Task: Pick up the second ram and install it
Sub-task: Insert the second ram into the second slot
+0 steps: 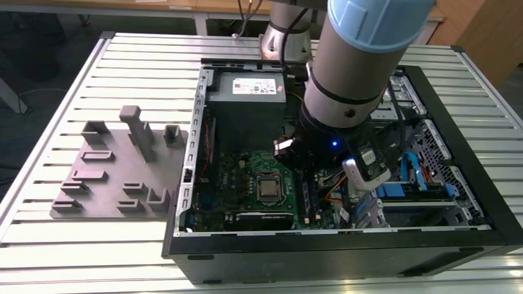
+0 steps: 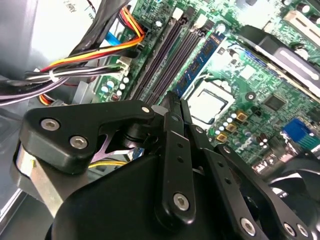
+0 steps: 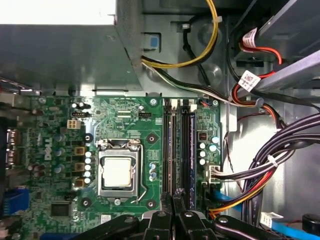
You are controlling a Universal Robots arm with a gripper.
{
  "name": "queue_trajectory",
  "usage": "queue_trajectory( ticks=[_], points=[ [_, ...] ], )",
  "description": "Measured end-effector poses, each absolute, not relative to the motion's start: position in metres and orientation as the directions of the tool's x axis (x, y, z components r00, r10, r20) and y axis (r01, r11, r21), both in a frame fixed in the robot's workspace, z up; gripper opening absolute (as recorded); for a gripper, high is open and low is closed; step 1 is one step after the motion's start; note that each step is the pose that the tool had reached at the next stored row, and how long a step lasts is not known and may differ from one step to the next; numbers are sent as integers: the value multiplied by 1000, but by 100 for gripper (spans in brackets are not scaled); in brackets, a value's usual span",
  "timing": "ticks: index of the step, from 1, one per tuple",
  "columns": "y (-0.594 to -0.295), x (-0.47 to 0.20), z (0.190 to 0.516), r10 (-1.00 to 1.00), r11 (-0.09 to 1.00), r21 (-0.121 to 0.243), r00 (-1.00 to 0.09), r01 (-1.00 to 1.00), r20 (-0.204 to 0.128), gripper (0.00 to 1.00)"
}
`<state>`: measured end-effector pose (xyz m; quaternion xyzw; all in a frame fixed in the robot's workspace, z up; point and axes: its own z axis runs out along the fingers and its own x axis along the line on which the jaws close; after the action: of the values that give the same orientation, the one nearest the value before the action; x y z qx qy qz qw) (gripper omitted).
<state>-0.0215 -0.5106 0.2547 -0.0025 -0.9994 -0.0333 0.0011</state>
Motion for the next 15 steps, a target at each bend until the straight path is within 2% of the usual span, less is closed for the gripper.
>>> queue_trajectory(
  ticks=[15],
  points=[
    [-510,-16,240,5,998,66,-1000,5,6,13]
  ],
)
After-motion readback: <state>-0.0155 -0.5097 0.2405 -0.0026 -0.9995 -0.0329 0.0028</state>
